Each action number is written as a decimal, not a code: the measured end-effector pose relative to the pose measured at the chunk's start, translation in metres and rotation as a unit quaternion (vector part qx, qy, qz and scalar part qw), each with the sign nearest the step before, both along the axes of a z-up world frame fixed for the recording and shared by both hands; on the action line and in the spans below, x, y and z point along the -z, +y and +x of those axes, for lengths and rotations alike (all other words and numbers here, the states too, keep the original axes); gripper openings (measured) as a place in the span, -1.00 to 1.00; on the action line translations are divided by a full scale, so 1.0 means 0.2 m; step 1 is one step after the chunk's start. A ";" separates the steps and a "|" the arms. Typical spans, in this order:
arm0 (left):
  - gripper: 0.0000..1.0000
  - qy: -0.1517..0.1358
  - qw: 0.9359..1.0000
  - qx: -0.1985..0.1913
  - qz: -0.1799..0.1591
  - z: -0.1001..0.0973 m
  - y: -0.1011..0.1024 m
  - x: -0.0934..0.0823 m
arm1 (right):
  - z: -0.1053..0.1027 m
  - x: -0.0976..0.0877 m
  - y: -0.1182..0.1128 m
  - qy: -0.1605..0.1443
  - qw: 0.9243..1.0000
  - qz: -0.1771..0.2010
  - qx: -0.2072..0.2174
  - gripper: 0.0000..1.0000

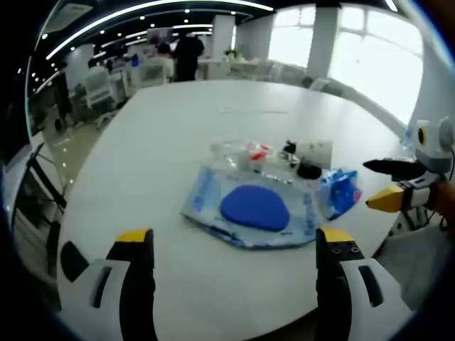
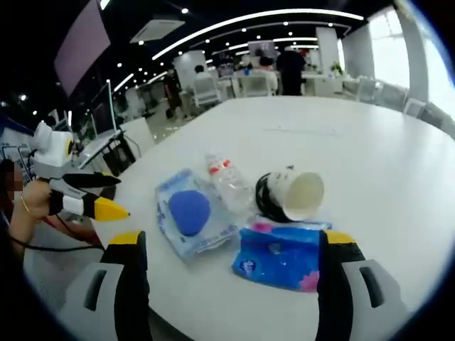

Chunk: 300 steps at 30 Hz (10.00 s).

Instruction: Arrange the tabletop items into an orderly group along one side of the table until the central work area is clear of visible clutter.

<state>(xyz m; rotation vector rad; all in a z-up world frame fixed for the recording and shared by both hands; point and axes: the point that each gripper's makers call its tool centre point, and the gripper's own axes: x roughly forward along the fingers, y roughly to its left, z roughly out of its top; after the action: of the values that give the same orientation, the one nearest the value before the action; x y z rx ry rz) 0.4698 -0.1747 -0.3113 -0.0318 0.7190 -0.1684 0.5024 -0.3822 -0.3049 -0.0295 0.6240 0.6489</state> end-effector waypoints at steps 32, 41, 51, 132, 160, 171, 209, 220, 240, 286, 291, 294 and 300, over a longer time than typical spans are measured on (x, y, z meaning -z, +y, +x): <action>0.81 0.006 1.000 0.008 -0.004 0.00 -0.02 0.01 | -0.01 0.02 0.01 0.007 1.000 -0.004 -0.011 0.94; 0.80 0.009 1.000 0.010 -0.006 -0.01 -0.03 0.01 | -0.03 0.04 0.02 0.016 1.000 -0.009 -0.020 0.91; 0.78 0.010 1.000 0.011 -0.004 -0.01 -0.02 0.01 | -0.05 0.05 0.04 0.022 0.999 -0.014 -0.031 0.84; 0.85 0.012 0.997 0.075 -0.018 0.04 -0.15 0.10 | 0.16 -0.11 0.15 0.014 0.998 0.010 -0.053 0.81; 0.83 0.021 0.998 0.063 -0.021 0.03 -0.13 0.10 | 0.49 0.03 0.37 0.015 0.992 -0.030 -0.121 0.47; 0.85 0.031 0.998 0.059 -0.017 0.02 -0.12 0.12 | 0.61 0.10 0.44 0.014 0.989 -0.059 -0.137 0.24; 0.79 0.042 0.998 0.049 -0.023 0.02 -0.10 0.13 | 0.63 0.39 0.56 0.125 0.937 -0.254 -0.207 -0.23; 0.77 0.051 0.997 0.045 -0.022 0.01 -0.08 0.15 | 0.64 0.43 0.55 0.183 0.920 -0.282 -0.203 -0.21; 0.73 0.058 0.997 0.034 -0.022 0.00 -0.06 0.15 | 0.66 0.42 0.54 0.177 0.938 -0.243 -0.172 -0.30; 0.72 0.044 0.998 0.037 -0.033 0.01 -0.08 0.12 | 0.60 0.38 0.51 0.188 0.938 -0.245 -0.159 -0.16; 0.72 0.045 0.998 0.037 -0.034 0.01 -0.08 0.12 | 0.64 0.35 0.58 0.180 0.945 -0.224 -0.155 -0.11; 0.72 0.035 0.998 0.031 -0.039 0.02 -0.07 0.10 | 0.67 0.38 0.59 0.181 0.945 -0.226 -0.150 -0.09; 0.72 0.036 0.998 0.030 -0.039 0.02 -0.07 0.10 | 0.70 0.40 0.60 0.183 0.944 -0.233 -0.147 -0.08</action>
<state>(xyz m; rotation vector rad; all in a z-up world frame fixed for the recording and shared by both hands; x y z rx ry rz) 0.4743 -0.1885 -0.3322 -0.0912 0.7853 -0.2548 0.6416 -0.2626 -0.3858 -0.4598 1.1391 0.7899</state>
